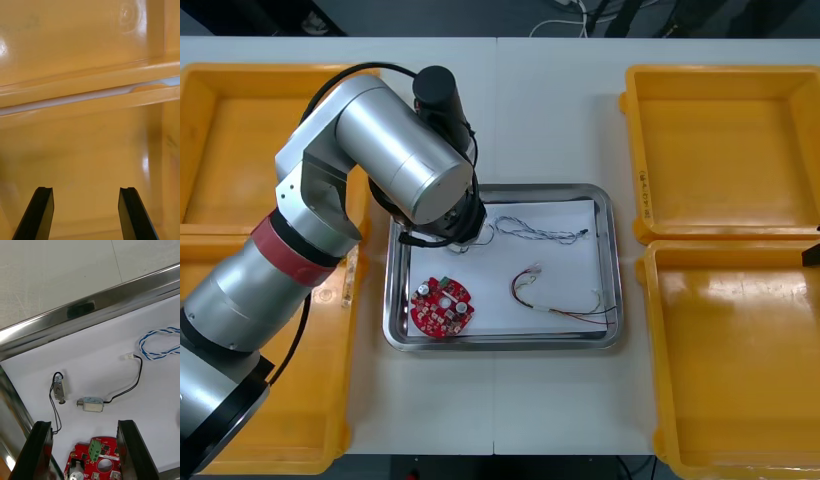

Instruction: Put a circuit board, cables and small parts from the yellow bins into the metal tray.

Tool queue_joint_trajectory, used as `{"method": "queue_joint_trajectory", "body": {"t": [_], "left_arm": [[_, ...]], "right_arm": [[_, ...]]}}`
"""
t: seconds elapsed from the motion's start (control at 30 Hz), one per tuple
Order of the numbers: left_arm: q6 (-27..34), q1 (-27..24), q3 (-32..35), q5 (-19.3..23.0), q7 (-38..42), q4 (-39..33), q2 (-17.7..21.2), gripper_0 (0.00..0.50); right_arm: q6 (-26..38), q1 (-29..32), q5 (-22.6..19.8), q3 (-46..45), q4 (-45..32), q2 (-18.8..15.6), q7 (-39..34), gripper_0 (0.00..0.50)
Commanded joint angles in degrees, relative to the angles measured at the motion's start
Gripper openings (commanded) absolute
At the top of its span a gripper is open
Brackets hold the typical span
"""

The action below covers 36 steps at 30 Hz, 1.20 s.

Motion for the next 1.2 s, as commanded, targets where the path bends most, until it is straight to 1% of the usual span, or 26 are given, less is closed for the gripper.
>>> {"method": "queue_joint_trajectory", "body": {"t": [0.03, 0.07, 0.1, 0.13, 0.17, 0.23, 0.3, 0.43, 0.6, 0.93, 1.03, 1.13, 1.2], "left_arm": [[3.58, 0.18, 4.77, 0.89, 3.12, -6.36, 0.73, 0.498], [4.2, 0.36, 5.13, 1.07, 3.04, -6.98, 0.73, 0.498], [6.13, 0.62, 6.27, 1.33, 2.68, -8.56, 0.99, 0.498], [6.13, 0.62, 6.27, 1.33, 2.68, -8.56, 0.99, 0.498], [8.15, 0.89, 7.32, 1.6, 2.42, -10.05, 1.17, 0.499], [10.35, 1.15, 8.9, 1.86, 2.07, -11.9, 1.52, 0.499], [11.37, 1.68, 10.75, 2.39, 1.72, -13.48, 1.96, 0.498], [11.37, 2.82, 14.62, 4.41, 0.75, -16.29, 3.01, 0.499], [11.37, 5.1, 18.92, 4.76, -3.47, -19.37, 4.77, 0.499], [11.37, 12.75, 27.45, 7.49, -11.38, -23.41, 9.87, 0.496], [11.37, 14.68, 30.44, 9.77, -13.31, -23.94, 10.84, 0.498], [11.37, 16.18, 33.78, 12.76, -14.02, -24.38, 11.89, 0.498], [11.37, 16.79, 35.1, 13.46, -14.54, -24.82, 12.33, 0.498]], "right_arm": [[-1.75, 1.16, 0.3, -1.98, -1.89, -0.16, 2.1, 0.5], [-2.02, 1.16, 0.3, -1.9, -1.89, -0.16, 2.19, 0.5], [-2.63, 1.16, 0.04, -1.9, -1.89, -0.16, 2.37, 0.5], [-2.63, 1.16, 0.04, -1.9, -1.89, -0.16, 2.37, 0.5], [-3.16, 1.25, -0.14, -1.81, -1.8, -0.16, 2.63, 0.5], [-3.34, 1.42, -0.22, -1.46, -1.89, 0.1, 2.63, 0.5], [-3.51, 1.51, -0.31, -1.37, -1.89, 0.28, 2.72, 0.5], [-3.78, 1.51, -0.57, -1.02, -1.89, 0.63, 2.89, 0.5], [-3.95, 1.51, -1.1, -0.75, -1.98, 0.98, 3.77, 0.5], [-3.95, 1.6, -1.81, -0.05, -2.77, 0.98, 6.5, 0.5], [-3.86, 1.69, -1.54, -0.05, -2.77, 0.98, 8.78, 0.5], [-3.86, 1.86, -1.37, -0.05, -2.77, 0.89, 8.78, 0.5], [-3.86, 1.86, -1.37, -0.05, -2.77, 0.89, 8.52, 0.5]]}}
